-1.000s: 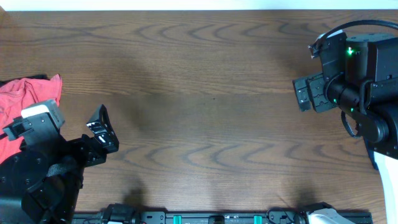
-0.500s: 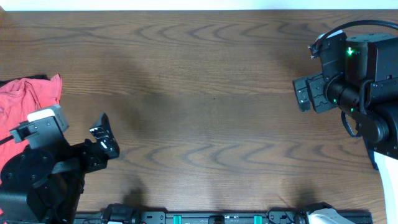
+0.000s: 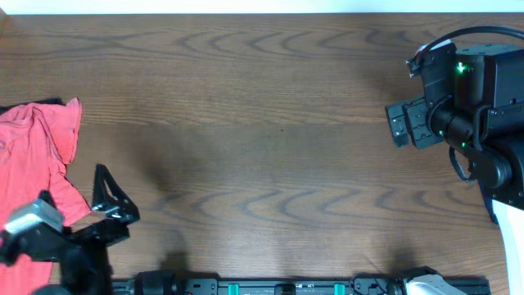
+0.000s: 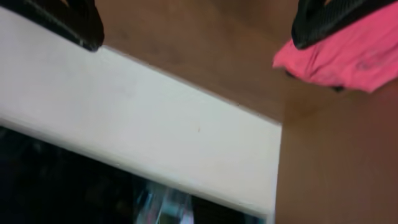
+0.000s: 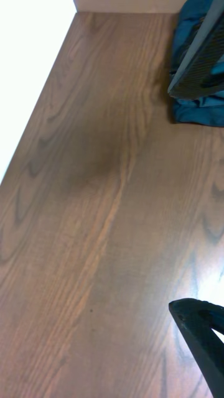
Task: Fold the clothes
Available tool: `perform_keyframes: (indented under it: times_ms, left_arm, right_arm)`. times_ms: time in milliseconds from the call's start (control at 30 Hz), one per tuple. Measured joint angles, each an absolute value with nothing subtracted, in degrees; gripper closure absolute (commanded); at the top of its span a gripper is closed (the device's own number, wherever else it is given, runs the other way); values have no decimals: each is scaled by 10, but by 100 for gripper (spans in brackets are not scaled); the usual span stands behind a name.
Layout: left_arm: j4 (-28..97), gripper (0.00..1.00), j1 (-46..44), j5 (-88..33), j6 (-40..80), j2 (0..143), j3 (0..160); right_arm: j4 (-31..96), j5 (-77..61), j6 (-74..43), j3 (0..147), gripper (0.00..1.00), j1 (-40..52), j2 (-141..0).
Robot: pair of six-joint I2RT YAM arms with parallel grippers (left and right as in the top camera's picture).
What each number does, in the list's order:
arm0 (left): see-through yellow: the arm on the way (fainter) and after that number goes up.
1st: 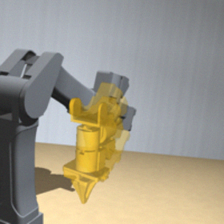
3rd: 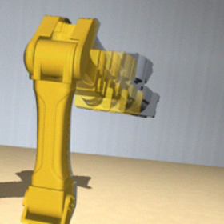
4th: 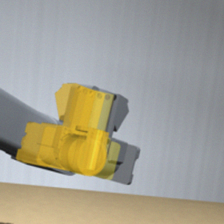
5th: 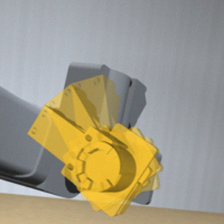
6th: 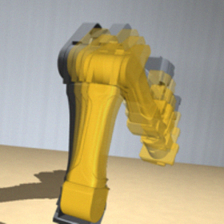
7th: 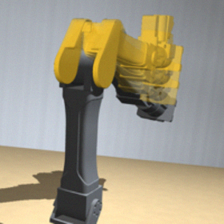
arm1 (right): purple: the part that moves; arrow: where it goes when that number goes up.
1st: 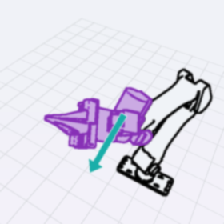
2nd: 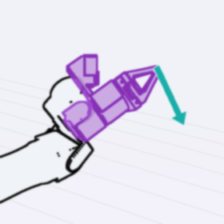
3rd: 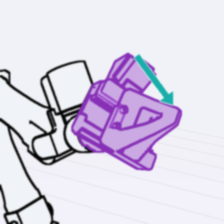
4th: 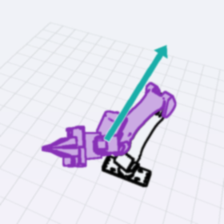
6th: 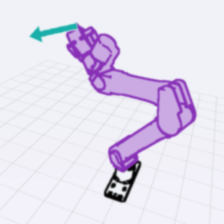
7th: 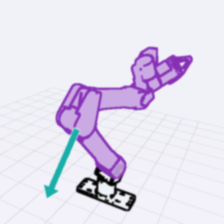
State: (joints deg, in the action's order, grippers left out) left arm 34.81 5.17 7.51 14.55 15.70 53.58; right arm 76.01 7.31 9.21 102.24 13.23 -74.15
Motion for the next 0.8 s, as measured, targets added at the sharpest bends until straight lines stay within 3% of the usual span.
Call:
perform_keyframes:
  times_ms: [333,800]
  left_arm:
    - [135,2,51,37,155,36,229]
    - [86,2,27,30,170,6,113]
  right_arm:
    - [760,73,92,1022,1,132,-741]
    - [760,73,92,1022,1,132,-741]
